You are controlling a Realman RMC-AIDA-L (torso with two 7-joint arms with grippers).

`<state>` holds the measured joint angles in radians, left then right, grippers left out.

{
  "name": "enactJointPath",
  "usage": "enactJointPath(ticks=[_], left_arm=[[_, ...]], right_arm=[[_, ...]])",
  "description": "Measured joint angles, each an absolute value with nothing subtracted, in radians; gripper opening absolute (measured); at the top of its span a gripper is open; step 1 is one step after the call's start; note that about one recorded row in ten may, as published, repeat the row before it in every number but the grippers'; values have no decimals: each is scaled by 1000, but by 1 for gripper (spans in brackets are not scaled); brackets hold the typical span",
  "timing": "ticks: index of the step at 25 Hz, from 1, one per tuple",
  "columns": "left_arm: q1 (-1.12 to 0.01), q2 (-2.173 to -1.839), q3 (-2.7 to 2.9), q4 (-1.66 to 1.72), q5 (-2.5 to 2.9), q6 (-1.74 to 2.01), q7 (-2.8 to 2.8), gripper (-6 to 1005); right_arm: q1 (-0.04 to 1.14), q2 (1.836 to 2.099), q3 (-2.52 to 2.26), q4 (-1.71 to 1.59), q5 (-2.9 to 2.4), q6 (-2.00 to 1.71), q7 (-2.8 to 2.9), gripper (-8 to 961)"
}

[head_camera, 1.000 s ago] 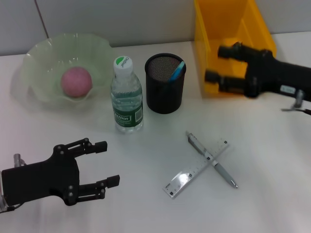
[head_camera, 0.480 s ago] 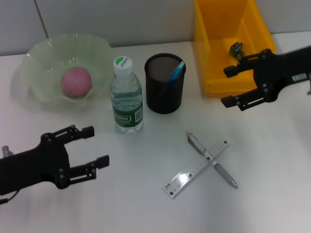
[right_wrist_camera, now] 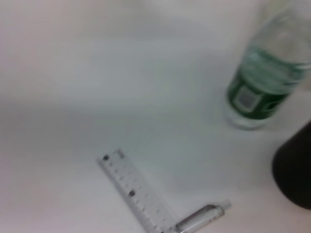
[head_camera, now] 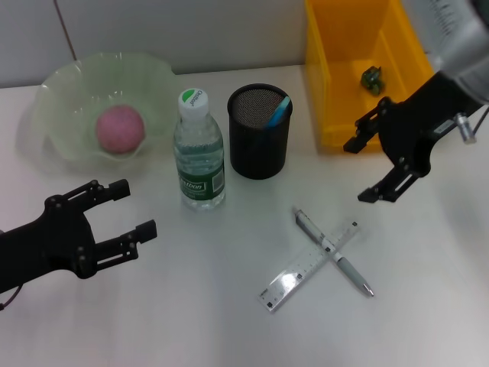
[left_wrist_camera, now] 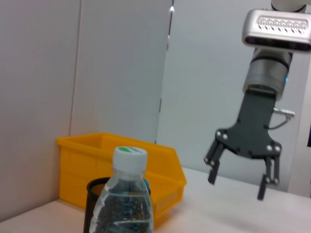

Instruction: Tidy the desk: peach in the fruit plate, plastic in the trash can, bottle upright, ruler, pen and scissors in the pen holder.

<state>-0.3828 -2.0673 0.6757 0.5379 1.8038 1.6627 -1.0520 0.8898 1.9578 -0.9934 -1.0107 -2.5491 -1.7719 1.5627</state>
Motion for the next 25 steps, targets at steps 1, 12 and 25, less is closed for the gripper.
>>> enactJointPath(ticks=[1, 12, 25], left_arm=[[-382, -2067, 674, 533, 1800, 1663, -1051, 808], [-370, -2069, 669, 497, 1762, 1663, -1048, 808], [-358, -2070, 669, 471, 1756, 1664, -1040, 808]], right_arm=[[900, 1963, -1017, -1011, -2562, -1769, 1563, 819], [946, 2059, -1165, -1013, -2752, -1732, 1524, 818], [936, 2083, -1378, -947, -2767, -1580, 1524, 818]])
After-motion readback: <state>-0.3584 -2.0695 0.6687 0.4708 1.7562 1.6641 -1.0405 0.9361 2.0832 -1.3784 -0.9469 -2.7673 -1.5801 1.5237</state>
